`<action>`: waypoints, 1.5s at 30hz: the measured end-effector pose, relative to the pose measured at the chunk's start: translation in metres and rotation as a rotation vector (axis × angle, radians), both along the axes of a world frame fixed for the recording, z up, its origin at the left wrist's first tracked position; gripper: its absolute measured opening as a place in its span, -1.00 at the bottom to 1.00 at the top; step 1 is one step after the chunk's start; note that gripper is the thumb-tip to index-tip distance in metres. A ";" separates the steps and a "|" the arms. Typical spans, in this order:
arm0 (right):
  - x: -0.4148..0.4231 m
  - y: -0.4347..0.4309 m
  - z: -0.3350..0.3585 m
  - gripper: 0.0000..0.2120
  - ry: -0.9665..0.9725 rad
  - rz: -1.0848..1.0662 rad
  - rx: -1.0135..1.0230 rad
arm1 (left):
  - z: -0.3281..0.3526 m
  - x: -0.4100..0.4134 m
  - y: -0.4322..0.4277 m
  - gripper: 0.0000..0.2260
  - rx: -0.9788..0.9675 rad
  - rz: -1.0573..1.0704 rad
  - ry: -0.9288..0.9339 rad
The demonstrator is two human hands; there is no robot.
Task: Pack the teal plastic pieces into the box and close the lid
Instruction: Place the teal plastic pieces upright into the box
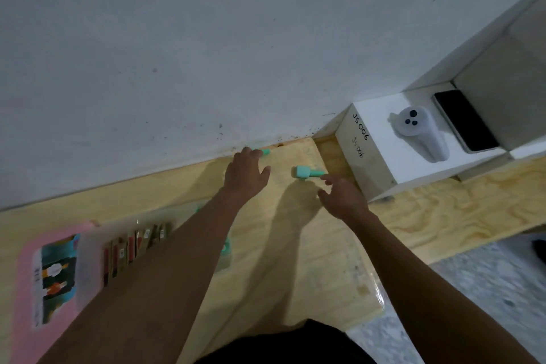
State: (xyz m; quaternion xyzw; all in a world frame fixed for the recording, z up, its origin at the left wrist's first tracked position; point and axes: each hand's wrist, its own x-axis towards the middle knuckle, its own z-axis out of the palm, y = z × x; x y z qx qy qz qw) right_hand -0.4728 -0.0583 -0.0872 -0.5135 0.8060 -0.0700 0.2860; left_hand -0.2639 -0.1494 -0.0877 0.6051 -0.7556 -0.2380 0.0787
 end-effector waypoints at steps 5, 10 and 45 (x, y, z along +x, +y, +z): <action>-0.013 -0.024 -0.017 -0.50 0.028 0.088 -0.012 | -0.022 -0.021 -0.035 -0.53 0.028 -0.067 -0.226; -0.018 -0.036 -0.032 -0.51 0.083 0.163 0.049 | -0.041 -0.027 -0.048 -0.67 -0.001 -0.100 -0.332; 0.109 0.037 0.076 -0.63 -0.511 -0.134 -0.398 | 0.095 0.110 0.081 -0.87 0.174 0.329 0.831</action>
